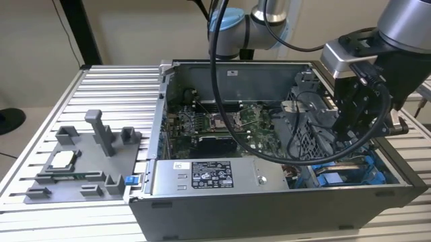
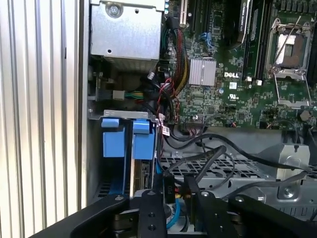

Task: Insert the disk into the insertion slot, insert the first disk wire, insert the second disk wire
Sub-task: 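Insert the first disk wire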

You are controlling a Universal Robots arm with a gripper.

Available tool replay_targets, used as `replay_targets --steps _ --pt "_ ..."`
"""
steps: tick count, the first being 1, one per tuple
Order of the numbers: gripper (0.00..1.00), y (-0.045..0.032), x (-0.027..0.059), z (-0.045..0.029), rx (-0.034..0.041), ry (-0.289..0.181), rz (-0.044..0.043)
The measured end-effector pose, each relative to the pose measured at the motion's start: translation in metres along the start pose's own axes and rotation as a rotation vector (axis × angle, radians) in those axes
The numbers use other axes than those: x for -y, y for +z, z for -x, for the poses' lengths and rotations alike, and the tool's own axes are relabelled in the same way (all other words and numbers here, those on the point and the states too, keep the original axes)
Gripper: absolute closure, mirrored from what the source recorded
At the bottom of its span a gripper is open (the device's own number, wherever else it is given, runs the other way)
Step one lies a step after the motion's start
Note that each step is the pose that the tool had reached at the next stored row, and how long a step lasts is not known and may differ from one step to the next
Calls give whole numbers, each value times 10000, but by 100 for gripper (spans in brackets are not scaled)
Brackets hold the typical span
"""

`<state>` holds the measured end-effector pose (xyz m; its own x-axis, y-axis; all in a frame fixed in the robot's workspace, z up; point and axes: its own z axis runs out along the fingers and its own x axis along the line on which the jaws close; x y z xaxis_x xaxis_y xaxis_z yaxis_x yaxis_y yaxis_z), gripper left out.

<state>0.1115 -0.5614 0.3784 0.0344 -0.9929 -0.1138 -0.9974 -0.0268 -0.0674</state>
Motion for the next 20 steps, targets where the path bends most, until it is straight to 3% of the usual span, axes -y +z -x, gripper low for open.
replay_targets --steps 10,12,16,20 --pt "100 0 1 0 9 -4 -1" --pt "100 6 37 -3 11 -13 19" --pt "100 32 159 -10 14 -10 166" --pt "100 54 261 -18 -20 0 405"
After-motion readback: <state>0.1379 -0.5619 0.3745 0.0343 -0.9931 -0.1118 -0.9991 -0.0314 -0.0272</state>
